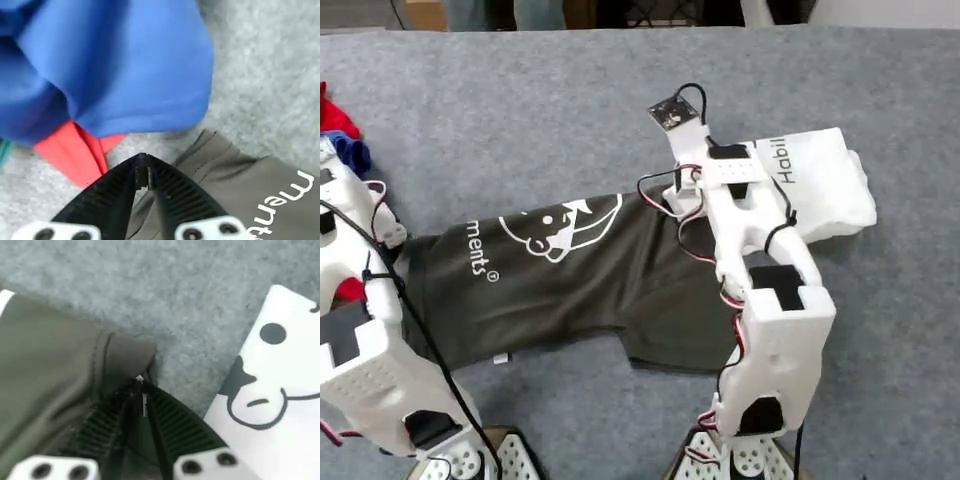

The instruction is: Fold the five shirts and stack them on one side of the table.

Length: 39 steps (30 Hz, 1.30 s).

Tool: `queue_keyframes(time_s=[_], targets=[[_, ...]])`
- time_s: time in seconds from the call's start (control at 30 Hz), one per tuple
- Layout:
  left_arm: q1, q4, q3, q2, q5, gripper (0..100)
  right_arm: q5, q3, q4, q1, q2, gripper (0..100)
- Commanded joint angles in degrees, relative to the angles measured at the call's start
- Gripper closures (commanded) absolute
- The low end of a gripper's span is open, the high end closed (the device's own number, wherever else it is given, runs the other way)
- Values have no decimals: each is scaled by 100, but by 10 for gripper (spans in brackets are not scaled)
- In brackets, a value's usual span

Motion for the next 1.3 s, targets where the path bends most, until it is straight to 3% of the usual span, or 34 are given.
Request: queue_keyframes(time_s=[0.0,0.17,0.4,0.77,0.97,1.27], targets=[[-31,141,-409,-167,18,971,44,-198,466,9,-259,985],[681,624,-866,-703,53,971,62,-892,2207,-369,-945,985],[1481,273,-646,105,53,971,53,-1903,2585,-431,-1543,985],[1077,413,-1332,1284,352,971,-158,-1956,1952,-492,171,985],[1051,378,-1314,1468,378,971,-554,-2818,1952,-281,1200,985],[673,519,-1367,1310,343,971,-510,-4075,2286,-44,1622,985]])
